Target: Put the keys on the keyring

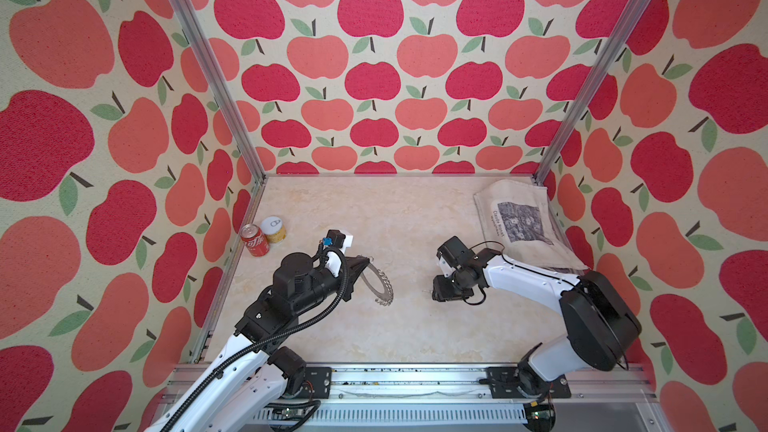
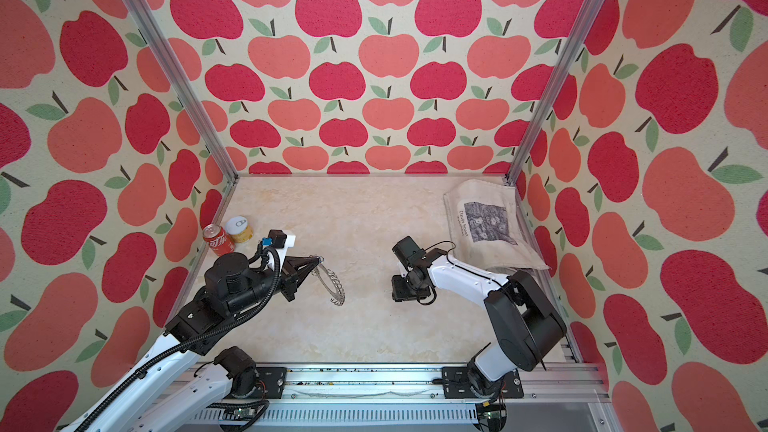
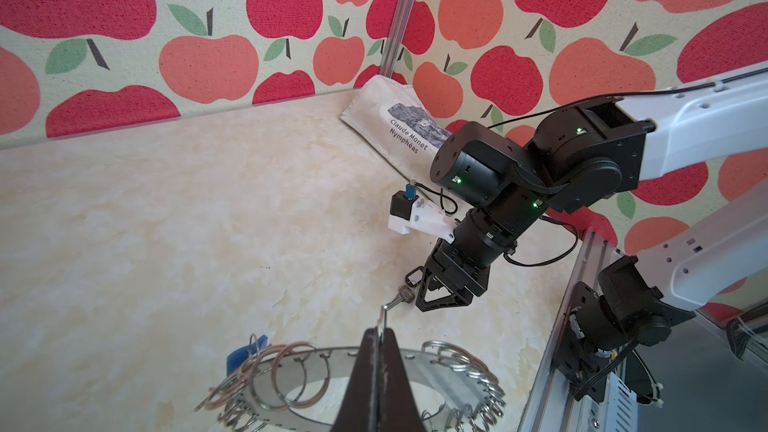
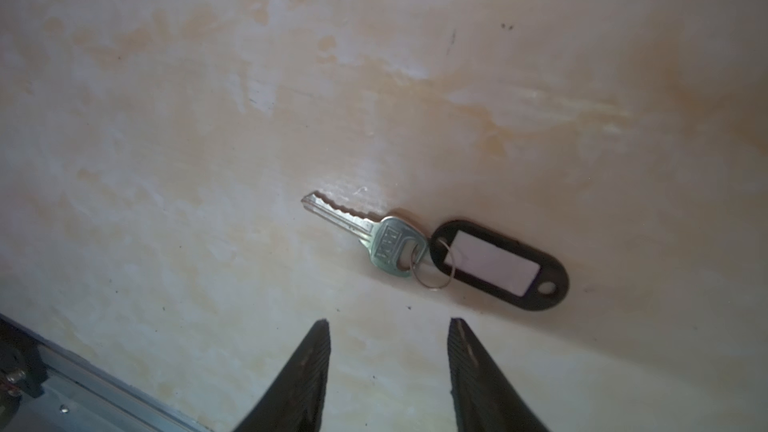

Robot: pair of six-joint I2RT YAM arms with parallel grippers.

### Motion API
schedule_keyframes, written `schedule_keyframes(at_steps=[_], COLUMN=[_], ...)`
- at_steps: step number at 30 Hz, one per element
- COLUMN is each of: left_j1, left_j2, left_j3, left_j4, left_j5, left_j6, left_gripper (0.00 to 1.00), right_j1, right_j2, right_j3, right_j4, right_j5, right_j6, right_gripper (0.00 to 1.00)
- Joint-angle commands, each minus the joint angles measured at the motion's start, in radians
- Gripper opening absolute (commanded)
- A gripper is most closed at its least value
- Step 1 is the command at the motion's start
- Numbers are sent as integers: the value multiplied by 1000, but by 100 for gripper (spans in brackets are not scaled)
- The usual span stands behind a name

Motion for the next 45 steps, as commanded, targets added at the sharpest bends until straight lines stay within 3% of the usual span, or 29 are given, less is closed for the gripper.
schedule_keyframes(at_steps=[1,10,18,45], left_j1=[6,6,5,9], left_j2=[0,-5,0,-17], left_j3=[28,19,22,21], left_j4=[28,36,37,18], left_j5=[2,-1,5,3], left_j6=[16,17,20,24], left_gripper=[0,0,0,0], right_j1=[0,37,93,119], right_j2=[-56,-158,-169,-123], right_j3=[-48,-169,-217,-257], right_j4=[98,212,279,382], right_j5=[12,152,253,331], right_j6=[238,472,588,643], right_gripper=[45,27,24,16])
